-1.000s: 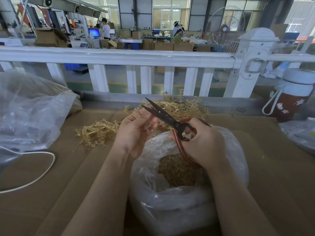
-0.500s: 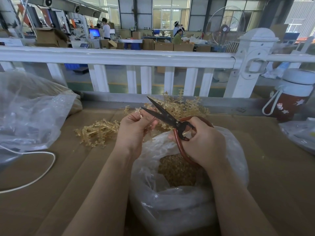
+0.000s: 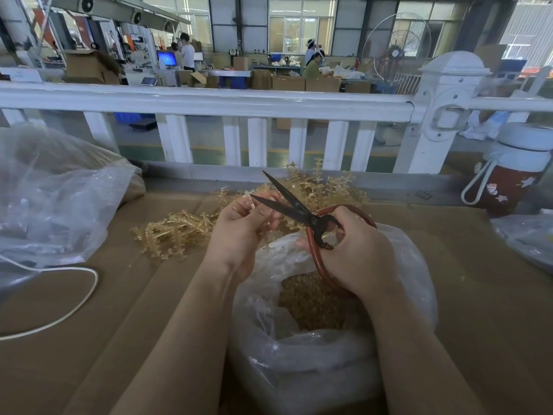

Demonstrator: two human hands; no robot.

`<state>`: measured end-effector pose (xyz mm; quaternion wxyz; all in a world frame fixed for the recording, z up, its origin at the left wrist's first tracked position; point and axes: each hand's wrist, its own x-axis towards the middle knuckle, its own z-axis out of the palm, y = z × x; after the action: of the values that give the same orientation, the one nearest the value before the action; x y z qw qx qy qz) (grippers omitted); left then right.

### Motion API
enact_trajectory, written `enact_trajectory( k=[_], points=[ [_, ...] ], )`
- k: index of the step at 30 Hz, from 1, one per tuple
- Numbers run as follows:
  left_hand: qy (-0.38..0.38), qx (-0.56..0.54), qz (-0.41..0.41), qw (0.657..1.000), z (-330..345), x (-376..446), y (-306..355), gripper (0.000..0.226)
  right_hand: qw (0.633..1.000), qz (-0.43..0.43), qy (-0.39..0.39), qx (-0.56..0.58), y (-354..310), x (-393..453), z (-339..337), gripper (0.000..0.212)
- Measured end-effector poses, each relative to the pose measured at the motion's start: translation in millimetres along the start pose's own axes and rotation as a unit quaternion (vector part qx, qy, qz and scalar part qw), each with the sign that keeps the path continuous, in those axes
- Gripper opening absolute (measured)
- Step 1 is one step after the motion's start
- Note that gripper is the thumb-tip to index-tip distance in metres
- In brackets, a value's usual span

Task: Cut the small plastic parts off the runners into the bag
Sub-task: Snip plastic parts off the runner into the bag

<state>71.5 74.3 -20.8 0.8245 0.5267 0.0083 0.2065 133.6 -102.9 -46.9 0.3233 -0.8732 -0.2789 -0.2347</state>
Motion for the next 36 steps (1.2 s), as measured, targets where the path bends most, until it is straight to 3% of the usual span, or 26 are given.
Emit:
enact_trajectory(
  k=[14,31,36],
  points=[
    [0.007,0.034,0.087,0.996,1.3,1.7,-3.3,0.022,1.000,0.009,-0.020,0.012,-2.7,1.1,-0.8,0.053],
    [0.027,-0.009,0.053,0.998,7.6,-1.1,-1.6,0.018,0.999,-0.001,0.029,0.017,-6.7,-1.0,-1.2,0.074],
    [0.018,-0.025,0.052,0.998,8.5,-1.8,-0.9,0.017,0.999,0.005,0.027,0.026,-6.4,-0.6,-0.2,0.071]
  ],
)
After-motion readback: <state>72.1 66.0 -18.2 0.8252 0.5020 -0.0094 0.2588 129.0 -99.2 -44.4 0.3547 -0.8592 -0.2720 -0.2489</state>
